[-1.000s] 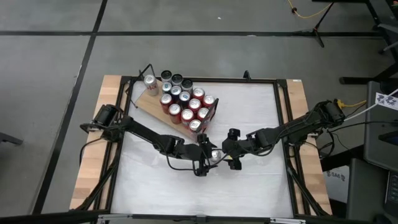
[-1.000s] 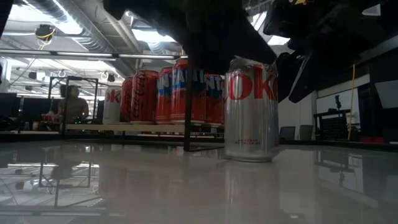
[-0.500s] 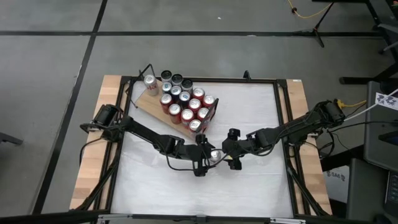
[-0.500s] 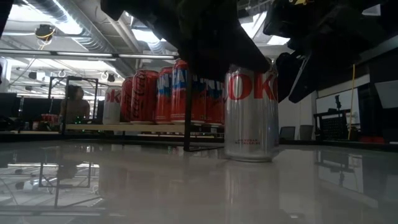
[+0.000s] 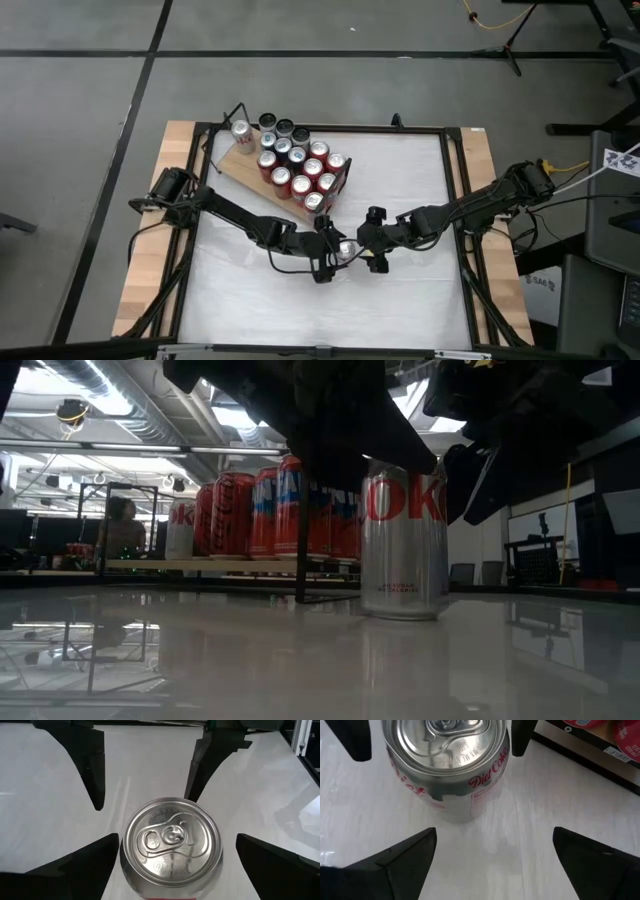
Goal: Pick and place cans onto a shelf
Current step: Put the red/silver soda can on the shelf and align with the other red/silver soda can
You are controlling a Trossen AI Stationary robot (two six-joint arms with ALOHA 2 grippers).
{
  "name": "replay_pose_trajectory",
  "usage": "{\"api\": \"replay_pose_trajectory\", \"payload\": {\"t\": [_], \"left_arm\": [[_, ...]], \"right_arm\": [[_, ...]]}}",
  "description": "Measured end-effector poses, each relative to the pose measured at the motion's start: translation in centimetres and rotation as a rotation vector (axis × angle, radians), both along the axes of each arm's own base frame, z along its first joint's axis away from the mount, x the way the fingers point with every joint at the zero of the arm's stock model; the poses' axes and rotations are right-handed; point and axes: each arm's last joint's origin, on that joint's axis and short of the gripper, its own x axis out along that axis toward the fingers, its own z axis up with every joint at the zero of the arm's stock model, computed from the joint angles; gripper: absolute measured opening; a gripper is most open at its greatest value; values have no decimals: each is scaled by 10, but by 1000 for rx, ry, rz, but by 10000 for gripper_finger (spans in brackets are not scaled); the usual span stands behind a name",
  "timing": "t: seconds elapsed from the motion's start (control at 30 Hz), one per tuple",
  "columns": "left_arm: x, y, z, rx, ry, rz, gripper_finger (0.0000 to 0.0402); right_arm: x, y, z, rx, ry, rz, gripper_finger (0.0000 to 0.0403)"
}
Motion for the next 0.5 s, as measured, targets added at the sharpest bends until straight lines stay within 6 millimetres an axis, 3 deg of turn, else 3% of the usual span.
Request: {"api": "replay_pose_trajectory", "payload": {"t": [0.5], "left_arm": [[0, 0, 0, 14, -2, 12, 329]], "right_arm": [[0, 0, 0, 0, 0, 0, 392]]}}
